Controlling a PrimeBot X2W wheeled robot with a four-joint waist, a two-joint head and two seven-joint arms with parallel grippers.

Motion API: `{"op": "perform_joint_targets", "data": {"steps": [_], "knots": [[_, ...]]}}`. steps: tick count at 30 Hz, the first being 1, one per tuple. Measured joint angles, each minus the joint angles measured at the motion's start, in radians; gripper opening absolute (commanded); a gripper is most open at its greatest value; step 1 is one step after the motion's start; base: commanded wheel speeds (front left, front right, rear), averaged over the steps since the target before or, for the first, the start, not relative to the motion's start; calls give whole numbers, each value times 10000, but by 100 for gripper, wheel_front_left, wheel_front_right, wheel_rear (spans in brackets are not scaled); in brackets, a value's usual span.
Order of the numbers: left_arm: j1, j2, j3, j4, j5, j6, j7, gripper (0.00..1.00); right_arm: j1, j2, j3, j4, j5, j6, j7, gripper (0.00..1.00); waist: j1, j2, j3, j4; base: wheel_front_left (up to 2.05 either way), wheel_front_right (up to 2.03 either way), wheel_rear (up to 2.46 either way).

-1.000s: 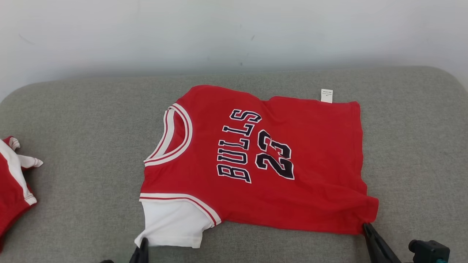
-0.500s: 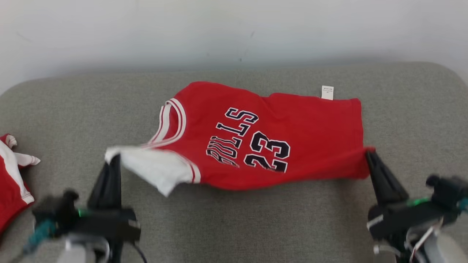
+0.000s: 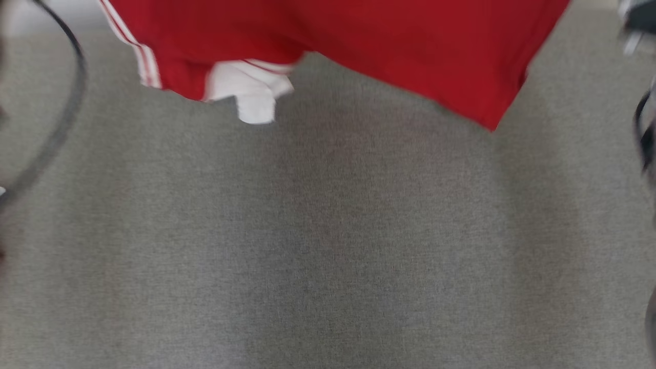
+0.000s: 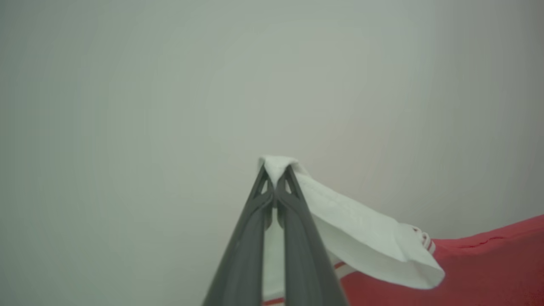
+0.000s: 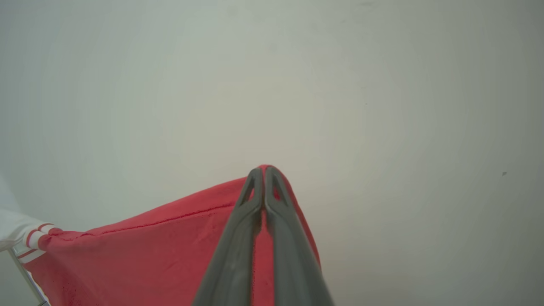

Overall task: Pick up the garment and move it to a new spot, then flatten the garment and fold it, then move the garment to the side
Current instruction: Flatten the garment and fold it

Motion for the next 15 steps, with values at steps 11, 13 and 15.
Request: {"op": "perform_joint_targets", "data": {"steps": [11,13,15], "knots": [[-6266,-17,-790,2932,351,0,190,0,-6963,999,-278,4023,-867,0,-84,0,0,0,2055,-226,0,0,0],[-6883,-58,-1080,3279,418,0,77,0,-7560,1087,-171,4548,-1110,2,-219,0,0,0,2386,-269,0,0,0],[-7420,-105,-1296,3632,416,0,-69,0,-8006,1118,-79,4999,-1227,0,-378,0,1,1,2688,-311,0,0,0]]}}
